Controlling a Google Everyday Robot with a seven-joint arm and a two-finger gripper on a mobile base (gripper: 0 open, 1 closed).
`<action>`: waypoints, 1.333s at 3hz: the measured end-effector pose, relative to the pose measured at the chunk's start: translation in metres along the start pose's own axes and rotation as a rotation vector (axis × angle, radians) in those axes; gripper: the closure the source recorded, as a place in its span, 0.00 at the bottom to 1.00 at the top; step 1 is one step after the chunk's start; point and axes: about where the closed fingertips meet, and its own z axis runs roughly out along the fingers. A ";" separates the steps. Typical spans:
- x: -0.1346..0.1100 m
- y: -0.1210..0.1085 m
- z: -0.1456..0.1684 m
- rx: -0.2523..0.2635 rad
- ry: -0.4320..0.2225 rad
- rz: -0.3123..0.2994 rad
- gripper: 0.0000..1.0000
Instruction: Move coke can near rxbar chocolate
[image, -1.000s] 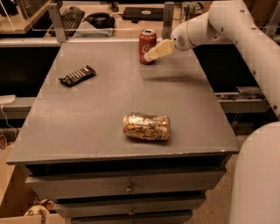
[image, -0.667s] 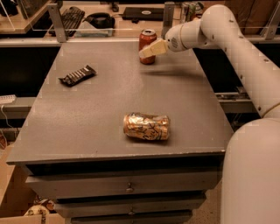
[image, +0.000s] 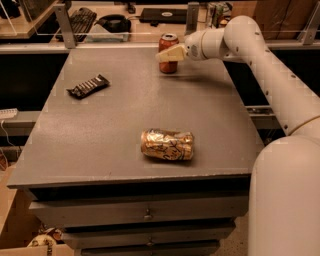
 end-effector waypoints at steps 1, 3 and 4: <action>-0.015 0.008 -0.010 -0.029 -0.067 0.005 0.49; -0.050 0.043 -0.056 -0.127 -0.156 -0.065 0.95; -0.064 0.099 -0.094 -0.270 -0.177 -0.155 1.00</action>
Offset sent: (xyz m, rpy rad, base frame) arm -0.0422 -0.0035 0.0603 0.1372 -0.1081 0.0968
